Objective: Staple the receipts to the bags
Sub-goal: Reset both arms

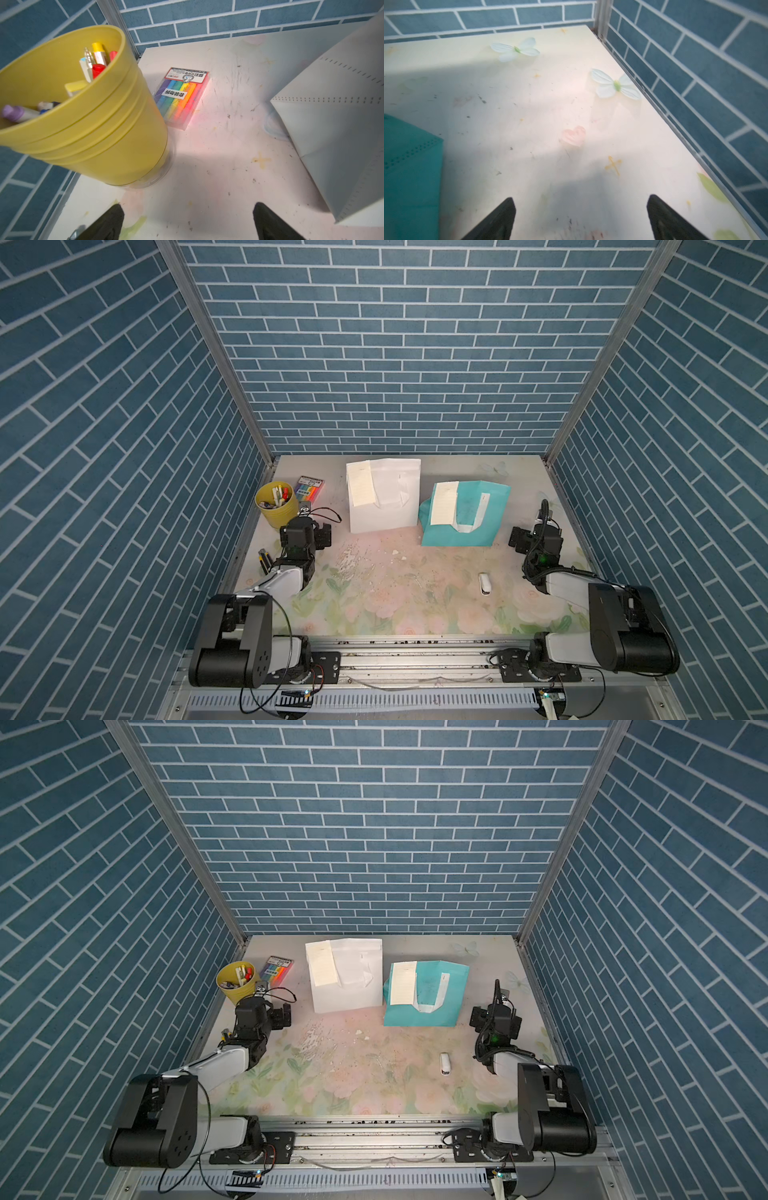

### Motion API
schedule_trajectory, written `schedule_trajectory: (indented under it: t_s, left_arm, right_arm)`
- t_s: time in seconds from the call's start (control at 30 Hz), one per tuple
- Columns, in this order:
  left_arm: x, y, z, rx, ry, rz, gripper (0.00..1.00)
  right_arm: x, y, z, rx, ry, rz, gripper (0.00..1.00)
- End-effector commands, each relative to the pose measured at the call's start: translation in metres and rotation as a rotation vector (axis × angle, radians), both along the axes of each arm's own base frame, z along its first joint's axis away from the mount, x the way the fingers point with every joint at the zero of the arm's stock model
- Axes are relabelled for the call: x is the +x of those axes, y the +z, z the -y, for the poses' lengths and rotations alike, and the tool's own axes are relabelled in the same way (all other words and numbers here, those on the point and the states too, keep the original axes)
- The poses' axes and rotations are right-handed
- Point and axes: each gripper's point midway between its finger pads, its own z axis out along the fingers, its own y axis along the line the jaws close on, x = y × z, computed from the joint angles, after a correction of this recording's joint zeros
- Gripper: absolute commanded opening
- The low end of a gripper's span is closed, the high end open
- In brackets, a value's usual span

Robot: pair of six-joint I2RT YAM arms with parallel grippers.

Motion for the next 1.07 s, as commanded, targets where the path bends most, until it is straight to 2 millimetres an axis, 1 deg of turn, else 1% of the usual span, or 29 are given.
schedule_trajectory:
  t_s: [0.0, 0.03, 0.07, 0.1, 0.13, 0.2, 0.33, 1.03]
  left_arm:
    - [0.017, 0.014, 0.011, -0.01, -0.07, 0.095, 0.99]
    - [0.019, 0.011, 0.011, -0.011, -0.072, 0.097, 0.99]
    - [0.021, 0.004, 0.01, -0.013, -0.07, 0.089, 0.99]
    - [0.021, -0.003, 0.011, -0.013, -0.075, 0.086, 0.99]
    - [0.022, -0.006, 0.013, -0.014, -0.085, 0.094, 0.99]
    - [0.02, -0.009, 0.014, -0.015, -0.097, 0.098, 1.0]
    - [0.02, -0.009, 0.014, -0.013, -0.098, 0.095, 0.99]
    - [0.021, -0.009, 0.015, -0.015, -0.1, 0.092, 0.99]
  right_arm:
    - [0.014, 0.017, -0.004, -0.05, 0.053, 0.135, 0.99]
    - [0.015, 0.011, -0.007, -0.049, 0.068, 0.137, 0.99]
    - [0.017, 0.008, -0.01, -0.054, 0.085, 0.145, 0.99]
    - [0.018, 0.006, -0.011, -0.046, 0.092, 0.112, 0.99]
    - [0.021, 0.004, -0.012, -0.033, 0.11, 0.097, 0.99]
    - [0.023, 0.002, -0.009, -0.019, 0.104, 0.083, 0.99]
    - [0.025, 0.001, -0.004, 0.002, 0.089, 0.073, 0.99]
    - [0.025, 0.002, -0.004, 0.002, 0.088, 0.079, 0.99]
